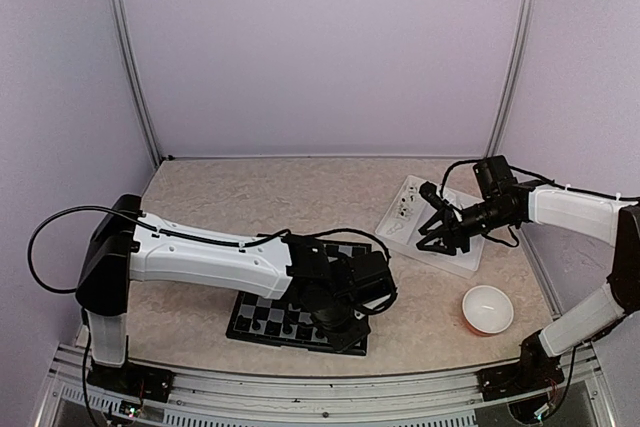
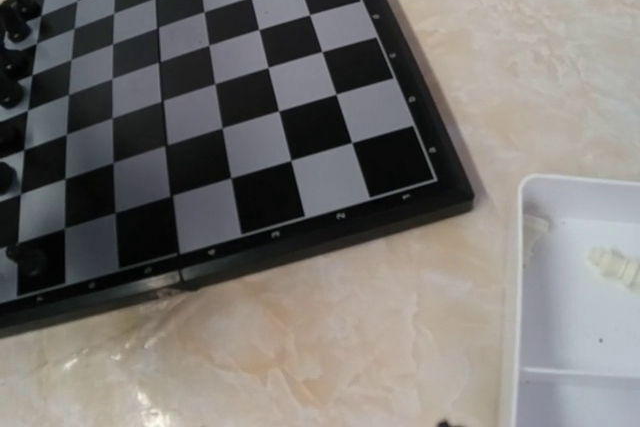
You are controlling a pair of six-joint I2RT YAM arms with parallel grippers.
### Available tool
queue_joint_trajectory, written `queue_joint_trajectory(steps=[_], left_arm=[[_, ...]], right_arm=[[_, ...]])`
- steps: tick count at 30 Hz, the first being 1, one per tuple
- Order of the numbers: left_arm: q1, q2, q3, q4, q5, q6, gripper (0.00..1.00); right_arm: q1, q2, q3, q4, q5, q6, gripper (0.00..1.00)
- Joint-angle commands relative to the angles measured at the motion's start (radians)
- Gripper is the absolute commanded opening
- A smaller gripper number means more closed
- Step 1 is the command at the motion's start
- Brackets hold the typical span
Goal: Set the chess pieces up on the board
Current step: Place the rook at a8.
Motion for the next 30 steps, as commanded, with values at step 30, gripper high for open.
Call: queue_joint_trajectory(steps=[30], left_arm=[[0.028, 0.051, 0.004, 0.05, 0.02, 0.016, 0.19]], right_arm=[[-0.004, 0.024, -0.001, -0.01, -0.033, -0.018, 0.49]])
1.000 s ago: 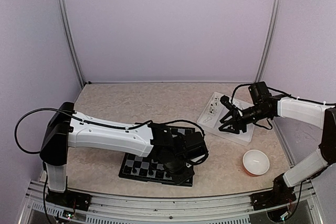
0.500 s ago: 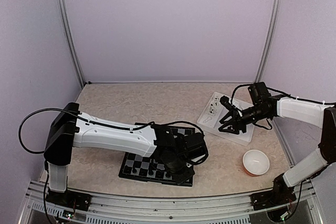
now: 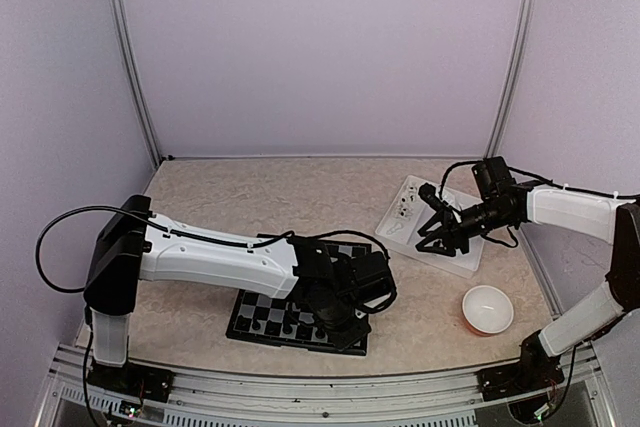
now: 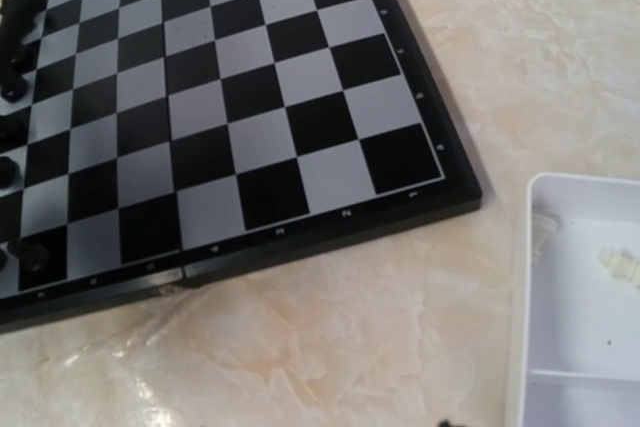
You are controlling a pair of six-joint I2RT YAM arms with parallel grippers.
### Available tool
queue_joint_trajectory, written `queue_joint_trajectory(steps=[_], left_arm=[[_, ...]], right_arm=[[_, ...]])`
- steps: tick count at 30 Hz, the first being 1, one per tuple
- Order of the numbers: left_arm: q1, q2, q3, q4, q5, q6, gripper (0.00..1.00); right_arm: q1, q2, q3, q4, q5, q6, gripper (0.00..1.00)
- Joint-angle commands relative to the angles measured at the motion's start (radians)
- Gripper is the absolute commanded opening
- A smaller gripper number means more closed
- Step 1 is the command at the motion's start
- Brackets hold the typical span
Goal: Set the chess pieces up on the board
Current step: Place the rook at a8.
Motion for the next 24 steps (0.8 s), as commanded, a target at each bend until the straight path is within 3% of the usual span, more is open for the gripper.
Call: queue_joint_trajectory(steps=[1, 6, 13, 17, 24], left_arm=[[0.007, 0.016, 0.004, 0.022, 0.008, 0.012, 0.19], [0.007, 0.009, 0.007, 0.015, 0.004, 0.005, 0.21], [0.016, -0.095, 0.047, -0.043, -0.019, -0.005, 0.32], [0.061, -0.198, 0.033, -0.004, -0.038, -0.01, 0.36], [0.173, -0.352, -0.098, 0.233, -0.039, -0.022, 0.37]], right_arm=[[-0.004, 0.009, -0.001, -0.01, -0.024, -0.005, 0.49], [-0.003, 0.005, 0.0, -0.013, -0.027, -0.003, 0.49], [-0.004, 0.006, 0.078, -0.074, -0.012, 0.01, 0.49], [-0.009, 0.039, 0.185, -0.09, 0.136, 0.071, 0.48], [-0.024, 0.207, 0.382, -0.132, 0.5, 0.104, 0.44]])
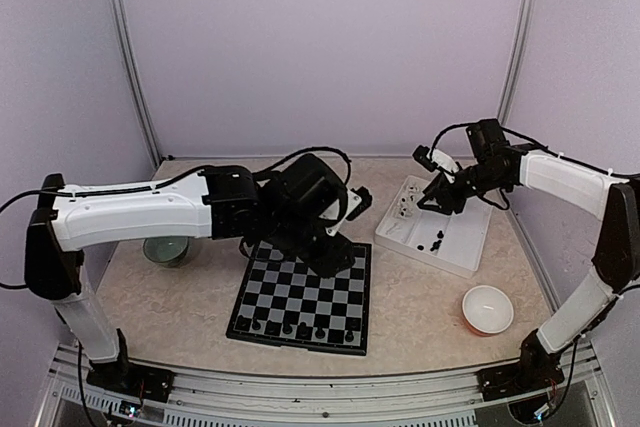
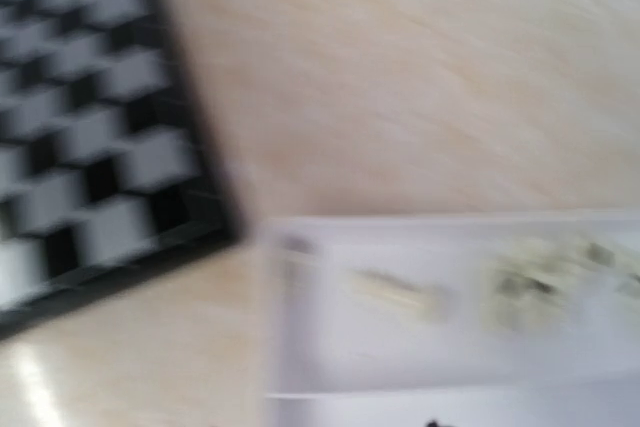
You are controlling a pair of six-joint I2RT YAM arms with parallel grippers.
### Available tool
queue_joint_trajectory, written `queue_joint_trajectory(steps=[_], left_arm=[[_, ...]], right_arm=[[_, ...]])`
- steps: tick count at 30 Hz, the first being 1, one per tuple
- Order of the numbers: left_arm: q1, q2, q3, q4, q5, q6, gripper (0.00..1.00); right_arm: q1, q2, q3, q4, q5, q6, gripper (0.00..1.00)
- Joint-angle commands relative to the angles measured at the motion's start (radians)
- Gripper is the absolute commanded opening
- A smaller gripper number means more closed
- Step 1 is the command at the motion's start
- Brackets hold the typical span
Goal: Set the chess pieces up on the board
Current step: Place the rook at a8, then pick up the pawn from the storage box.
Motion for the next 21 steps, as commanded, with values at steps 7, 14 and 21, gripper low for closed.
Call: queue_joint_trajectory(steps=[7, 14, 21], left_arm=[[0.07, -0.059, -0.097, 0.204, -0.011, 0.019, 0.38], [0.085, -0.067, -0.139, 0.219, 0.012, 0.032, 0.37], [0.093, -0.074, -0.17, 0.24, 0.027, 0.027, 0.37]], right_arm=[[-0.102, 0.325, 0.279, -0.09, 0.424, 0.078, 0.4], [-0.2, 0.509, 0.454, -0.119, 0.408, 0.172, 0.34], [-0.211, 0.638, 0.612, -0.172, 0.413, 0.198, 0.33]])
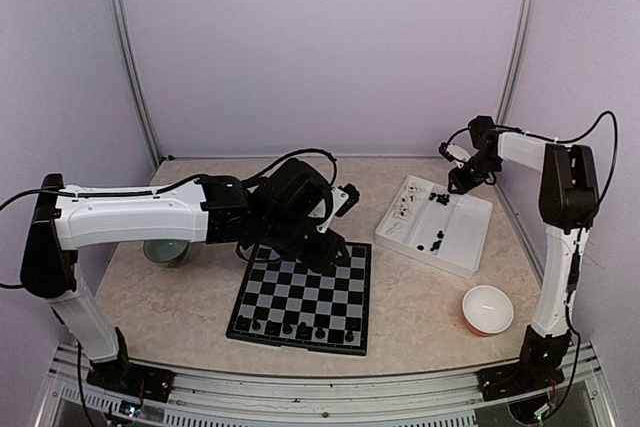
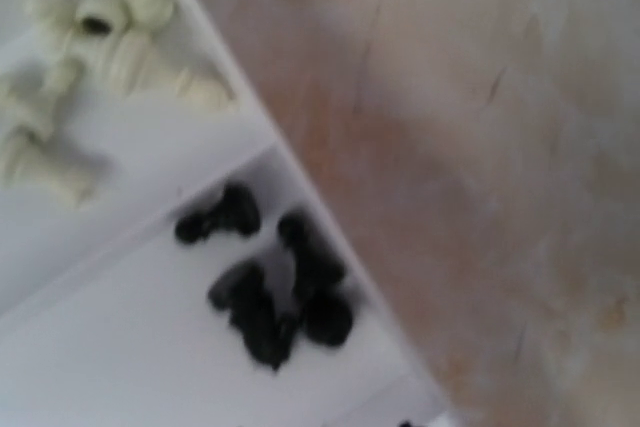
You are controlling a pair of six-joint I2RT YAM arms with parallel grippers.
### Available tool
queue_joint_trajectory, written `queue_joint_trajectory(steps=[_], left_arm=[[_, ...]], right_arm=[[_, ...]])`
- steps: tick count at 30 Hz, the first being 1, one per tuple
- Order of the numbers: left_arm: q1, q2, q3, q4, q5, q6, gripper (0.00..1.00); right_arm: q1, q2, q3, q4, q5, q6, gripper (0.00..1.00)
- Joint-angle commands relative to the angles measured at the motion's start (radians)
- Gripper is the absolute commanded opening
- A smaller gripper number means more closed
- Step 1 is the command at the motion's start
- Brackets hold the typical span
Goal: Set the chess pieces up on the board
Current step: Pick up the pawn from the storage box.
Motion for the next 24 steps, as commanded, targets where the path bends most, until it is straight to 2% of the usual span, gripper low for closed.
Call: queue_joint_trajectory(steps=[1, 10, 24], left_arm=[[0.006, -0.008, -0.018, 0.041, 0.019, 0.01, 0.37], [0.01, -0.007, -0.029, 0.039, 0.017, 0.009, 0.37], [0.014, 0.013, -0.027, 0.033, 0.015, 0.014, 0.37]], right_arm=[[0.003, 0.07, 0.103, -0.059, 0.008, 0.038, 0.33], [0.003, 0.156, 0.204, -0.087, -0.004, 0.047, 0.29], [0.003, 0.22, 0.233, -0.105, -0.014, 0.056, 0.24]])
